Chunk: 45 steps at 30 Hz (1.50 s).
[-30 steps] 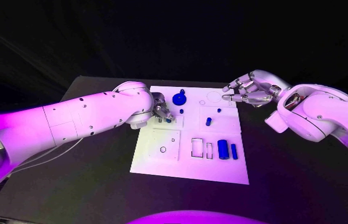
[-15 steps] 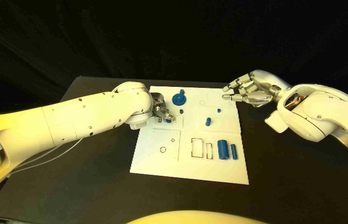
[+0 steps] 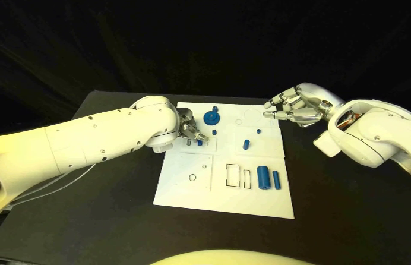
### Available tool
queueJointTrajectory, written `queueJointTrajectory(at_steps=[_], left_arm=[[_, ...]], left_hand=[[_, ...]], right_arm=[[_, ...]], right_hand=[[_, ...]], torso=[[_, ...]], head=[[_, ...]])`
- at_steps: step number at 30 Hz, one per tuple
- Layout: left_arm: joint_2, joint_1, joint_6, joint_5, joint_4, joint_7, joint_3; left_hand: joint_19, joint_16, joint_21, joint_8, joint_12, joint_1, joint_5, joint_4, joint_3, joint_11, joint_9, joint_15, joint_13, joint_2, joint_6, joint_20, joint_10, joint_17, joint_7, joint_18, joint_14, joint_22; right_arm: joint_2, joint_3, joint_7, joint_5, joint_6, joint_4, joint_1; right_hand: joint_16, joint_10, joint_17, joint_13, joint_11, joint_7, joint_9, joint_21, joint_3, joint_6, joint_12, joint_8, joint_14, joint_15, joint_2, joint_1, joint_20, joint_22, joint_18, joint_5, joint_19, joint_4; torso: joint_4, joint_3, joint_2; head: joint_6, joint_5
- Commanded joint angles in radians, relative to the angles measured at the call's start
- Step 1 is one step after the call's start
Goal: Assemble the parts on the task board
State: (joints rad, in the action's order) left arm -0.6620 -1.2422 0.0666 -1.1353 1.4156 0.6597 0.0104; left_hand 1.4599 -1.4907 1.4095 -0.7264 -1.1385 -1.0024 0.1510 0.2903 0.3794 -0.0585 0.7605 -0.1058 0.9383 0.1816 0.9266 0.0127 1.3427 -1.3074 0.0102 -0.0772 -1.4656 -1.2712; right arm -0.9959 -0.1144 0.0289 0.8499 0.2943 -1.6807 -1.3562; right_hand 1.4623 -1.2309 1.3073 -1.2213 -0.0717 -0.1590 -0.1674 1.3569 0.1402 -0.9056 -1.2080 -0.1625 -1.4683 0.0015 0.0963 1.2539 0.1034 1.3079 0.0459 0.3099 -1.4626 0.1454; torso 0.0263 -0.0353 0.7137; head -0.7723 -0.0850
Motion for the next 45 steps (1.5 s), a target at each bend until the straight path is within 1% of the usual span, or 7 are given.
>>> queueJointTrajectory(at_steps=[1, 12, 18, 21, 26, 34, 45], left_arm=[[-0.004, -0.002, -0.011, 0.002, 0.011, 0.000, -0.007], [-0.032, -0.016, 0.024, 0.012, 0.036, -0.005, -0.039], [-0.042, -0.067, 0.116, 0.040, -0.008, -0.013, -0.048], [-0.033, -0.103, 0.114, 0.064, -0.068, -0.023, -0.050], [-0.011, -0.127, 0.119, 0.075, -0.145, -0.034, -0.050], [0.025, -0.136, 0.154, 0.066, -0.223, -0.036, -0.043], [0.081, -0.127, 0.191, 0.059, -0.311, -0.036, -0.021]], left_hand=[[0.002, 0.004, 0.001, -0.004, -0.004, -0.008, 0.004, 0.000, -0.013, -0.001, -0.002, -0.008, -0.001, -0.005, -0.008, 0.003, -0.004, -0.171, -0.002, 0.017, -0.078, -0.002], [-0.002, 0.004, -0.005, -0.002, 0.002, -0.015, 0.004, 0.001, -0.051, 0.001, -0.007, -0.007, -0.017, -0.014, -0.014, 0.002, -0.014, -0.170, 0.000, 0.014, -0.078, 0.008], [-0.046, 0.008, -0.070, 0.053, 0.101, -0.075, 0.002, -0.001, -0.076, 0.025, -0.054, 0.013, -0.156, -0.034, -0.059, -0.014, -0.098, -0.167, 0.029, -0.006, -0.076, 0.113], [-0.076, 0.016, -0.117, 0.111, 0.206, -0.088, 0.002, 0.000, -0.108, 0.049, -0.105, 0.032, -0.291, -0.038, -0.098, -0.029, -0.185, -0.159, 0.056, -0.018, -0.073, 0.182], [-0.082, 0.017, -0.134, 0.153, 0.226, -0.106, 0.001, 0.001, -0.144, 0.065, -0.156, 0.046, -0.322, -0.047, -0.111, -0.044, -0.202, -0.158, 0.073, -0.022, -0.072, 0.202], [-0.070, 0.011, -0.120, 0.161, 0.223, -0.118, 0.001, 0.001, -0.158, 0.065, -0.175, 0.047, -0.328, -0.053, -0.101, -0.046, -0.197, -0.164, 0.073, -0.018, -0.075, 0.178], [-0.068, 0.016, -0.119, 0.169, 0.219, -0.098, -0.001, 0.002, -0.207, 0.066, -0.203, 0.048, -0.335, -0.057, -0.086, -0.047, -0.198, -0.159, 0.073, -0.017, -0.072, 0.175]], right_arm=[[0.002, 0.000, -0.015, 0.000, -0.002, 0.005, 0.001], [0.005, -0.002, -0.017, -0.003, -0.004, 0.016, 0.002], [0.005, -0.002, -0.017, -0.003, -0.002, 0.019, 0.003], [0.007, -0.003, -0.017, -0.003, -0.001, 0.021, 0.003], [0.011, -0.003, -0.016, -0.003, -0.001, 0.023, 0.003], [0.014, -0.003, -0.016, 0.000, 0.000, 0.024, 0.005], [0.023, -0.003, -0.014, 0.001, 0.000, 0.024, 0.005]], right_hand=[[-0.003, 0.004, 0.119, 0.002, -0.001, 0.001, 0.002, -0.005, -0.009, 0.005, 0.002, -0.007, -0.061, -0.008, 0.001, -0.009, -0.007, 0.063, 0.012, 0.004, 0.000, 0.004], [-0.004, 0.002, 0.121, 0.003, -0.001, 0.002, 0.004, -0.007, -0.021, 0.007, 0.000, -0.011, -0.063, -0.008, 0.003, -0.021, -0.008, 0.063, 0.012, 0.024, -0.003, 0.014], [-0.004, 0.001, 0.121, 0.002, -0.001, 0.002, 0.005, -0.008, -0.022, 0.007, -0.001, -0.011, -0.063, -0.009, 0.002, -0.021, -0.008, 0.062, 0.012, 0.027, -0.003, 0.015], [-0.004, 0.001, 0.122, 0.003, 0.000, 0.002, 0.005, -0.008, -0.021, 0.007, -0.001, -0.012, -0.063, -0.009, 0.000, -0.020, -0.008, 0.062, 0.012, 0.030, -0.003, 0.015], [-0.004, 0.001, 0.122, 0.003, 0.000, 0.003, 0.005, -0.008, -0.021, 0.007, -0.001, -0.012, -0.063, -0.009, -0.001, -0.019, -0.009, 0.063, 0.012, 0.032, -0.004, 0.015], [-0.004, 0.000, 0.122, 0.002, 0.000, 0.003, 0.005, -0.007, -0.021, 0.006, -0.002, -0.013, -0.063, -0.009, -0.002, -0.018, -0.009, 0.063, 0.012, 0.034, -0.005, 0.015], [-0.004, 0.000, 0.123, 0.003, 0.000, 0.003, 0.005, -0.008, -0.021, 0.006, -0.002, -0.014, -0.064, -0.009, -0.003, -0.017, -0.009, 0.063, 0.012, 0.037, -0.005, 0.015]], torso=[[0.0003, -0.0002, -0.001], [-0.0001, -0.0001, 0.000], [0.0024, 0.0002, -0.001], [0.0003, -0.0005, 0.000], [-0.0026, -0.0001, 0.003], [0.0008, -0.0007, 0.003], [-0.0071, -0.0008, 0.006]], head=[[0.001, -0.003], [0.010, -0.007], [0.015, -0.007], [0.020, -0.010], [0.027, -0.013], [0.023, -0.011], [0.024, -0.019]])
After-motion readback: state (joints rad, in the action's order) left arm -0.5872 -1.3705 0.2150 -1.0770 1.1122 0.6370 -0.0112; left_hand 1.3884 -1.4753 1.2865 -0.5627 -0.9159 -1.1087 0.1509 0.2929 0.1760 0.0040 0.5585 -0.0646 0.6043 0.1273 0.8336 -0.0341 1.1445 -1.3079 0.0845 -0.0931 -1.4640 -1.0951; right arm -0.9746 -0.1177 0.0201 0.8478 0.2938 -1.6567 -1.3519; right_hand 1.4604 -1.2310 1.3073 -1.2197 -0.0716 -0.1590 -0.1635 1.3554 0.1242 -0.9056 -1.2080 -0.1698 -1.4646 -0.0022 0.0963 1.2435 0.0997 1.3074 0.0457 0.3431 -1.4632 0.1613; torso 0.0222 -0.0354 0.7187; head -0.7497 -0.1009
